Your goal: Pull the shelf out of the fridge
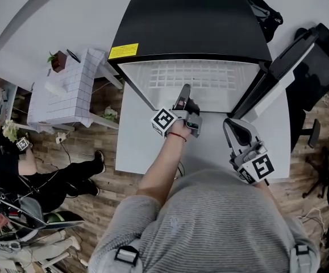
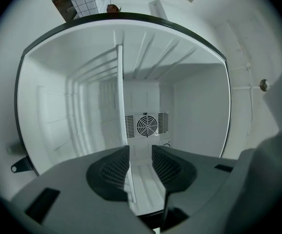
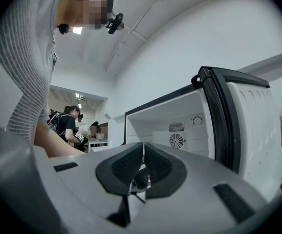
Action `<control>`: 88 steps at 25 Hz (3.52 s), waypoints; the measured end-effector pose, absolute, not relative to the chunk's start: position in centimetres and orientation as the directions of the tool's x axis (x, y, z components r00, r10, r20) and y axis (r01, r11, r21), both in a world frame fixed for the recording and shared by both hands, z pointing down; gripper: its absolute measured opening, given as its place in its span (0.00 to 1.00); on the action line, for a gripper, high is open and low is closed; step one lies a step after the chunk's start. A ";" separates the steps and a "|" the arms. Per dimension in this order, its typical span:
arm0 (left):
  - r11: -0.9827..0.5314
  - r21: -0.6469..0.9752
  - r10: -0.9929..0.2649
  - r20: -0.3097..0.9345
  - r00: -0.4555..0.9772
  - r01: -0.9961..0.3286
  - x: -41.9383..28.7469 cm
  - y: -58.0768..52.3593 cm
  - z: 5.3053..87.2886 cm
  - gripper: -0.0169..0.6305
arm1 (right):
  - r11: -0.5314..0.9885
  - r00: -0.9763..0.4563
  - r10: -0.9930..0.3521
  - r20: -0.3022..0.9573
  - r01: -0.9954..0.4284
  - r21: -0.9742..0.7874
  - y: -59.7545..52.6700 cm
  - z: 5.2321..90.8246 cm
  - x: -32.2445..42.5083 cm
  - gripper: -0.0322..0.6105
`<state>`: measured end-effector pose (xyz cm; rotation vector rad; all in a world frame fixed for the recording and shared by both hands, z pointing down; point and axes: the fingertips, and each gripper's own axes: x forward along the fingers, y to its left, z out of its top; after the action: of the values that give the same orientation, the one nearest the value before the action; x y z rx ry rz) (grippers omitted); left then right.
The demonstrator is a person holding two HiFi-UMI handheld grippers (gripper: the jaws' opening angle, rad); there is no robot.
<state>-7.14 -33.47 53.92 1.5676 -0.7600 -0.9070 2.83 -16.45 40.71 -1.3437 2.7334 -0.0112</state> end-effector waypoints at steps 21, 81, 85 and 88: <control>-0.094 0.994 -0.857 -0.111 0.503 0.060 -6.1 -35.9 56.6 0.25 | 0.617 -0.614 -0.786 -0.073 -0.786 -0.033 -16.5 41.0 2.6 0.07; 0.018 1.000 -0.957 0.011 0.288 0.019 -6.0 -41.0 57.5 0.08 | 0.665 -0.666 -0.746 -0.020 -0.744 -0.067 -15.8 41.8 2.9 0.07; 0.017 1.000 -0.958 0.011 0.288 0.018 -6.1 -41.1 57.4 0.08 | 0.666 -0.667 -0.745 -0.022 -0.743 -0.066 -15.7 41.7 2.8 0.07; 0.013 1.000 -0.958 0.007 0.288 0.017 -6.0 -41.0 57.4 0.08 | 0.668 -0.668 -0.744 -0.022 -0.741 -0.064 -15.5 41.6 2.9 0.07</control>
<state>-6.01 -40.97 57.38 1.3122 -0.9832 -0.9940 2.91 -15.55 41.59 -1.2591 2.8264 -0.0761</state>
